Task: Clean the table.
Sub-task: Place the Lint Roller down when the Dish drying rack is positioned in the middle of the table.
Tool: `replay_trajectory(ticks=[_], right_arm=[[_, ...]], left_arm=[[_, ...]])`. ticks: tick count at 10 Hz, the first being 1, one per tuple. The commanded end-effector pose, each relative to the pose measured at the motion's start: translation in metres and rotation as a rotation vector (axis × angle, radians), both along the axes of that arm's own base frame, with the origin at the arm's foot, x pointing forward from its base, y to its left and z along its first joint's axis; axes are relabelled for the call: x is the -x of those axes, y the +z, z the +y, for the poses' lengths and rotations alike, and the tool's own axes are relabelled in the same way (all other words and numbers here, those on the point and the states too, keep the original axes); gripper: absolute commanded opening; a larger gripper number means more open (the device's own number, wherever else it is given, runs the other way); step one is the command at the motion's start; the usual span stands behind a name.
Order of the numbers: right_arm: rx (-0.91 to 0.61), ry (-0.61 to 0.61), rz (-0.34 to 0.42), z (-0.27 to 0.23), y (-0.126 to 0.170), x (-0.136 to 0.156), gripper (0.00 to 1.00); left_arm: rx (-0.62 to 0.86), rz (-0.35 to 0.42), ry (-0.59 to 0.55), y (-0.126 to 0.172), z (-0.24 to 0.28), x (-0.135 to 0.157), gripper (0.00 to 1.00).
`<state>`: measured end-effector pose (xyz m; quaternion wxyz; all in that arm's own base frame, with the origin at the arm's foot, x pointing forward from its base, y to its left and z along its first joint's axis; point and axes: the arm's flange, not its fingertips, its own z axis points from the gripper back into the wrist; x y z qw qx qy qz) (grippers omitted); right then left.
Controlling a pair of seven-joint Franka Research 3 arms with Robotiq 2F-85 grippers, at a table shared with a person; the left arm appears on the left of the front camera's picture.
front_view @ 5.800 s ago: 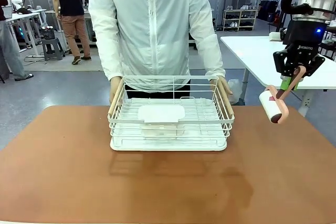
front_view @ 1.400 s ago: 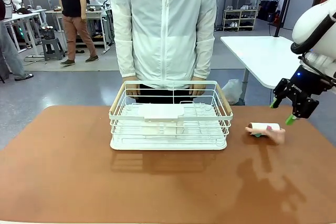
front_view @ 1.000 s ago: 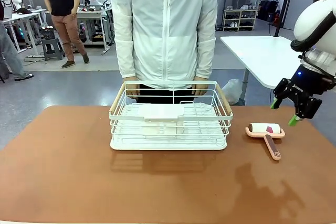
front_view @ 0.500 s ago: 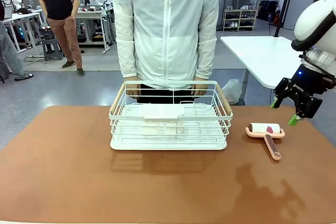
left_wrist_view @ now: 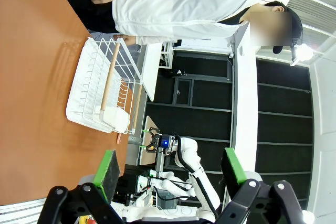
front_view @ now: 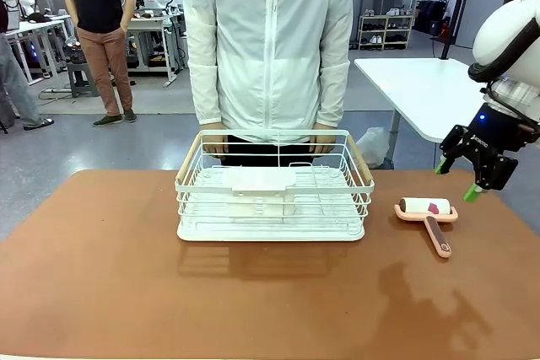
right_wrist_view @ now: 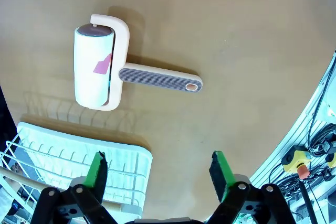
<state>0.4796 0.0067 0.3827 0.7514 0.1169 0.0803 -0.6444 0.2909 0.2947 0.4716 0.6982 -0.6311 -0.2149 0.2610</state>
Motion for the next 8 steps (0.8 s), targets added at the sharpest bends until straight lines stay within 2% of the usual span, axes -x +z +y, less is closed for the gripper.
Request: replay_trajectory(ticks=[1,8], right_arm=[[-0.002,-0.004,-0.015,0.0015,0.0005,-0.0004,1.00],[-0.002,-0.004,-0.015,0.0015,0.0005,-0.0004,1.00]], left_arm=[[0.008,-0.017,-0.008,0.0012,0.0027,0.0019,1.00],[0.008,-0.017,-0.008,0.0012,0.0027,0.0019,1.00]])
